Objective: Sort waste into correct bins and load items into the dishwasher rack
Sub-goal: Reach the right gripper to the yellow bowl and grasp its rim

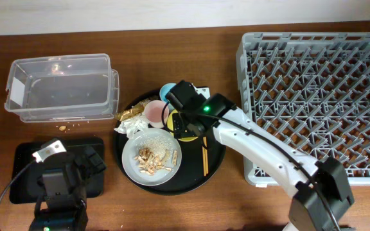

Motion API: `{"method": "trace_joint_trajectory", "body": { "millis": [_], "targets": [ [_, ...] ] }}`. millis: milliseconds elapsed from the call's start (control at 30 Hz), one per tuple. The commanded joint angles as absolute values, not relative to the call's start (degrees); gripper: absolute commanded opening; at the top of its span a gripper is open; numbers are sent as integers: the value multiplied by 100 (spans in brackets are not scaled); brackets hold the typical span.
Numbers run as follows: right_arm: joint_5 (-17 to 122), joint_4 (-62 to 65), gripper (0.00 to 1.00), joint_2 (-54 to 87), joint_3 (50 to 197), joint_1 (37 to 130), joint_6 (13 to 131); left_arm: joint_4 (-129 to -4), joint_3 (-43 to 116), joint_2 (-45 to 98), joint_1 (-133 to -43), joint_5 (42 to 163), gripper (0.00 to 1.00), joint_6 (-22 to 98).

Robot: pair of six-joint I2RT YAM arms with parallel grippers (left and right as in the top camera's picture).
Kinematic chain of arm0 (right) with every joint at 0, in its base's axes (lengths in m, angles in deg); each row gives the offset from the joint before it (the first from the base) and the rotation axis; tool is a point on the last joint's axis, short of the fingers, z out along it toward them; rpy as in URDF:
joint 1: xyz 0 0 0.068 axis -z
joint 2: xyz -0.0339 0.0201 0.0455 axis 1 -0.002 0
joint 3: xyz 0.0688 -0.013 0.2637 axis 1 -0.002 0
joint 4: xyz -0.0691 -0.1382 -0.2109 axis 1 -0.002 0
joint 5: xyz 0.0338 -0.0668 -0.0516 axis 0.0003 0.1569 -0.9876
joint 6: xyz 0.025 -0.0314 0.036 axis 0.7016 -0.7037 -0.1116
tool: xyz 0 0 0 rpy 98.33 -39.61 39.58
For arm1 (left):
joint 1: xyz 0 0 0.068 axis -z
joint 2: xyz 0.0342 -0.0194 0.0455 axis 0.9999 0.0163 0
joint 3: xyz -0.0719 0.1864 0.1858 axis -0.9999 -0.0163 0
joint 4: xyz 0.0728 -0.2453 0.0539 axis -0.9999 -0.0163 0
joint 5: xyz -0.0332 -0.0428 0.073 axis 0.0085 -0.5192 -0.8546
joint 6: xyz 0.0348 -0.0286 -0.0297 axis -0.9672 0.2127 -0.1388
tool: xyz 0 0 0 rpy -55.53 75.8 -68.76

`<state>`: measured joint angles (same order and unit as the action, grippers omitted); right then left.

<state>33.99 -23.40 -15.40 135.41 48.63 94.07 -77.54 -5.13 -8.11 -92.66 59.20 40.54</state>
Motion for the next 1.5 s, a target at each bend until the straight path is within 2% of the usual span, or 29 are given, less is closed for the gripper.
{"method": "trace_joint_trajectory", "body": {
  "millis": [0, 133, 233, 267, 800, 1100, 1200, 1467],
  "targets": [
    [3122, -2366, 97, -1757, 13572, 4861, 9798, -7776, -437, -843, -9242, 5861, 99, 4085],
    [3187, -2364, 97, -1965, 13526, 5031, 10690, -7783, -437, -843, -9244, 5859, 99, 4085],
    [3266, -2360, 97, -2122, 13519, 5141, 10714, -7783, -437, -843, -9244, 5861, 99, 4085],
    [3253, -2360, 100, -2185, 13519, 5141, 10797, -7783, -437, -843, -9242, 5861, 99, 4085],
    [3310, -2410, 100, -2456, 13379, 5211, 10628, -7783, -437, -843, -9244, 5861, 99, 4085],
    [3312, -2213, 81, -2483, 13360, 5215, 10801, -7783, -437, -843, -9242, 5861, 99, 4085],
    [3310, -2226, 70, -2489, 13357, 5215, 10801, -7783, -437, -843, -9242, 5861, 99, 4085],
    [3399, -2128, 60, -2815, 13357, 5215, 10801, -7783, -437, -843, -9242, 5861, 99, 4085]
  ]
}}
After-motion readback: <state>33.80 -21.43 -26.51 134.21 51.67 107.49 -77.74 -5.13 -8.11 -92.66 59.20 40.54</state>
